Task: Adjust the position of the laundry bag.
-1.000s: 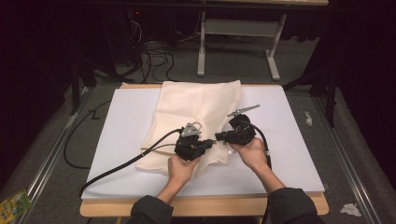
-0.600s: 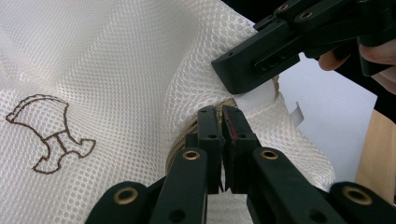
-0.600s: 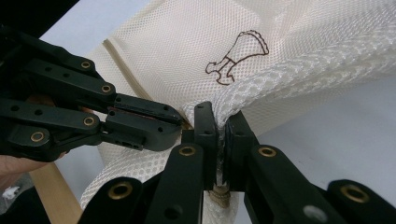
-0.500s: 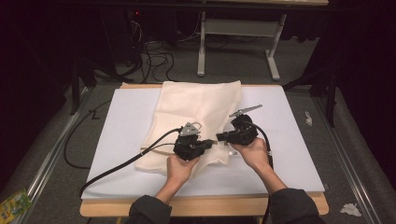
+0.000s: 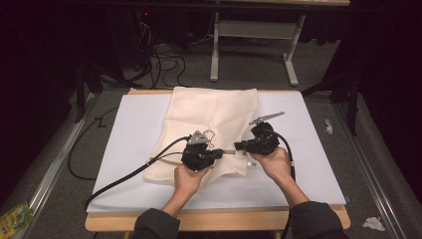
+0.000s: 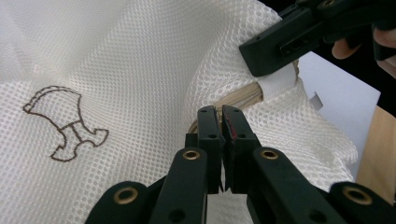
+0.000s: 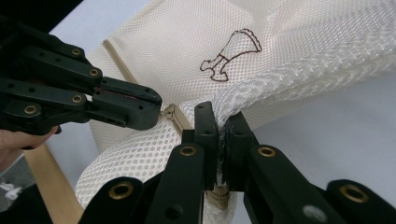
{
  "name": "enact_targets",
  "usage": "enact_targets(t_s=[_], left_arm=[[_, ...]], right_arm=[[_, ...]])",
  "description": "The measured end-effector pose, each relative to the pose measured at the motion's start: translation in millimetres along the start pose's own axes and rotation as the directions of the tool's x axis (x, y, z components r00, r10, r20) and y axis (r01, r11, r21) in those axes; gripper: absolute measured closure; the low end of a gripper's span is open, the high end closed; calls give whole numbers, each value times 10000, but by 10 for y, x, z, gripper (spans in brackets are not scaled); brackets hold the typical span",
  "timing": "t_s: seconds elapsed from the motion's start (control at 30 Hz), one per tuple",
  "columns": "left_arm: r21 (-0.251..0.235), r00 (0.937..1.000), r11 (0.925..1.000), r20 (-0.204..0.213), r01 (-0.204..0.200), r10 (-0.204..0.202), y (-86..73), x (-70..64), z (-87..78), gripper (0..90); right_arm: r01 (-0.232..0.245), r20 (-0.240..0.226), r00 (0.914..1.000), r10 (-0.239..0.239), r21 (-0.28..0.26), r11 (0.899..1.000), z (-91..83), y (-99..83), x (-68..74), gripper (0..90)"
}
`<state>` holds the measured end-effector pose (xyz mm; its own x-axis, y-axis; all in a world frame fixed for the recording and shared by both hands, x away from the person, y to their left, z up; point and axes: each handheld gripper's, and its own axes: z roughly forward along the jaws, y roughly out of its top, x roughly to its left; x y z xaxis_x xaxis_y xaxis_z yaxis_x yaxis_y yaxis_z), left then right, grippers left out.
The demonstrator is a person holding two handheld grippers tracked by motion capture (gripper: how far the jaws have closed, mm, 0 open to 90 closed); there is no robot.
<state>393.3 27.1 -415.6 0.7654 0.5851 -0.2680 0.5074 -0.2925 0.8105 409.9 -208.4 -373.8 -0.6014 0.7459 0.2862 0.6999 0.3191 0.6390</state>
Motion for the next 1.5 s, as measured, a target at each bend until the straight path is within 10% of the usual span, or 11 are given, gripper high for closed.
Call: enact_targets(t_s=[1.5], left_arm=[[757, 9971, 9953, 405, 605, -637, -159, 174, 54, 875]], right_arm=[[-109, -314, 9995, 105, -132, 9999, -108, -151, -116, 885]])
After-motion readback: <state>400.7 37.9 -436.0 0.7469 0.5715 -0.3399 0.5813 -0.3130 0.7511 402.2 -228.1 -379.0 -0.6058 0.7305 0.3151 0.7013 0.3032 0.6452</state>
